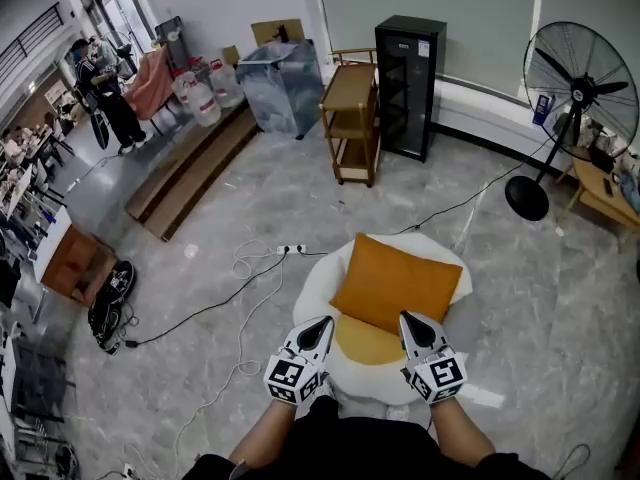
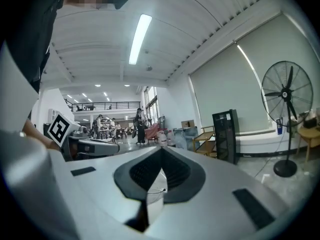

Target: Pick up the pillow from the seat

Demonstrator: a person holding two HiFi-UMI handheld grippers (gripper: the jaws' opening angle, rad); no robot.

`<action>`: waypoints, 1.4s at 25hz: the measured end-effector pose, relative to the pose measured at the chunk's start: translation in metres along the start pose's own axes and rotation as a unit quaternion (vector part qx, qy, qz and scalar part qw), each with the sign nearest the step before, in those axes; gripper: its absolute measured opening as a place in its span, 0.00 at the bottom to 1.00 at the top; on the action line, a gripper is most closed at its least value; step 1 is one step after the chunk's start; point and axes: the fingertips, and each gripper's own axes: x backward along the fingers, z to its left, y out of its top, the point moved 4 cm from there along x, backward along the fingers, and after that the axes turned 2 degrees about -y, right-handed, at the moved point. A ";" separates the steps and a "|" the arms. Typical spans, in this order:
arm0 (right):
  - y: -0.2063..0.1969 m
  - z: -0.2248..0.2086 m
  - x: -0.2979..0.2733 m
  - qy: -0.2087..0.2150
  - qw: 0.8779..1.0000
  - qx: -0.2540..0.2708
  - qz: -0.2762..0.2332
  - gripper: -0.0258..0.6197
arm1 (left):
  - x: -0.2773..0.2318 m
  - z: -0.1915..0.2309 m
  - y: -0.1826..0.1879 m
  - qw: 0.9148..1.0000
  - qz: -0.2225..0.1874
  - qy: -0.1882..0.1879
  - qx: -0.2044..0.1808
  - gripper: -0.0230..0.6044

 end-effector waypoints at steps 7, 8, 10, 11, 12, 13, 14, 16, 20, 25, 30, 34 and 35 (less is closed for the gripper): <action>-0.016 0.018 -0.045 -0.071 0.997 -0.010 0.009 0.05 | -0.021 0.074 -0.002 0.998 0.012 -0.059 0.007 0.06; -0.017 0.018 -0.049 -0.085 0.996 -0.014 0.009 0.05 | -0.025 0.081 -0.001 0.998 0.015 -0.069 0.004 0.06; -0.019 0.018 -0.053 -0.110 0.994 -0.020 0.008 0.05 | -0.031 0.094 0.000 0.996 0.021 -0.087 -0.002 0.06; -0.019 0.018 -0.055 -0.120 0.993 -0.021 0.007 0.05 | -0.034 0.099 0.001 0.995 0.025 -0.095 -0.005 0.06; -0.020 0.016 -0.056 -0.130 0.991 -0.022 0.008 0.05 | -0.037 0.103 0.000 0.994 0.028 -0.102 -0.007 0.06; -0.022 0.012 -0.056 -0.139 0.990 -0.023 0.009 0.05 | -0.042 0.106 -0.002 0.994 0.032 -0.107 -0.006 0.06; -0.024 0.007 -0.055 -0.147 0.989 -0.024 0.012 0.05 | -0.048 0.109 -0.004 0.993 0.035 -0.111 -0.002 0.06; -0.029 -0.004 -0.053 -0.160 0.987 -0.028 0.022 0.05 | -0.062 0.112 -0.007 0.993 0.034 -0.115 0.012 0.06; -0.044 -0.024 -0.045 -0.172 0.983 -0.044 0.048 0.05 | -0.085 0.108 -0.015 0.992 0.040 -0.117 0.023 0.06; -0.070 -0.060 -0.032 -0.203 0.975 -0.063 0.070 0.05 | -0.118 0.096 -0.052 0.988 0.084 -0.126 0.012 0.06; -0.119 -0.090 -0.014 -0.217 0.965 -0.082 0.118 0.05 | -0.136 0.087 -0.094 0.983 0.127 -0.130 0.016 0.06; -0.159 -0.103 -0.016 -0.226 0.959 -0.103 0.139 0.05 | -0.159 0.095 -0.127 0.981 0.149 -0.120 0.010 0.06; -0.170 -0.105 -0.016 -0.230 0.956 -0.108 0.144 0.05 | -0.163 0.098 -0.139 0.980 0.159 -0.116 0.008 0.06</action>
